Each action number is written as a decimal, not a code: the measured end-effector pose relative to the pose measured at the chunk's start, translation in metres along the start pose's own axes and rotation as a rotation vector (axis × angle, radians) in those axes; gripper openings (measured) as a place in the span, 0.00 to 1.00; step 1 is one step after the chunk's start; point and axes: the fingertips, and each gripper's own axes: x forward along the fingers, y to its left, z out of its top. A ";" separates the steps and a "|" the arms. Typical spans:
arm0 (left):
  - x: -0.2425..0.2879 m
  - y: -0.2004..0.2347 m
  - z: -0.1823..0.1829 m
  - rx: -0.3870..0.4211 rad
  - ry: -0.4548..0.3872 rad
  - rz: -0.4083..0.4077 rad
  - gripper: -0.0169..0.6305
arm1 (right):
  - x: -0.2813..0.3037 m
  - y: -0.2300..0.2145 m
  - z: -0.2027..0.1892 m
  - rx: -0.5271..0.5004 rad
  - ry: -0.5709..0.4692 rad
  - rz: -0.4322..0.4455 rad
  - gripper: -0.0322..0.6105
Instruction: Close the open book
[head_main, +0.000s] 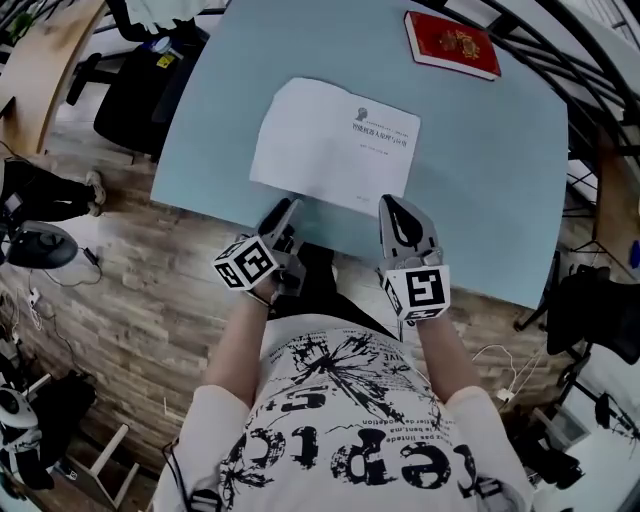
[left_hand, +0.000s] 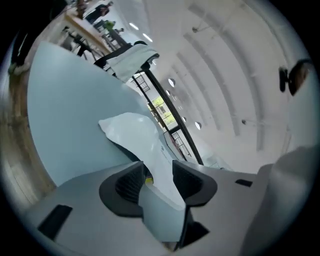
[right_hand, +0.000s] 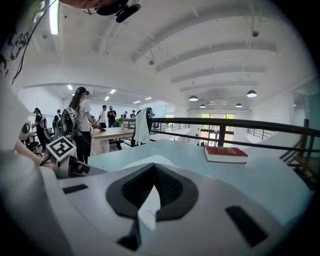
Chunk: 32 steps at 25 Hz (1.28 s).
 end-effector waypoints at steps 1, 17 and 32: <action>0.002 0.003 0.000 -0.063 -0.014 -0.014 0.31 | 0.002 0.000 -0.002 0.002 0.005 0.001 0.07; 0.030 0.034 0.026 -0.502 -0.203 -0.074 0.33 | 0.009 -0.004 -0.015 0.014 0.039 -0.007 0.07; 0.032 0.007 0.030 -0.257 -0.175 -0.050 0.06 | -0.016 -0.014 -0.011 0.012 0.023 -0.051 0.07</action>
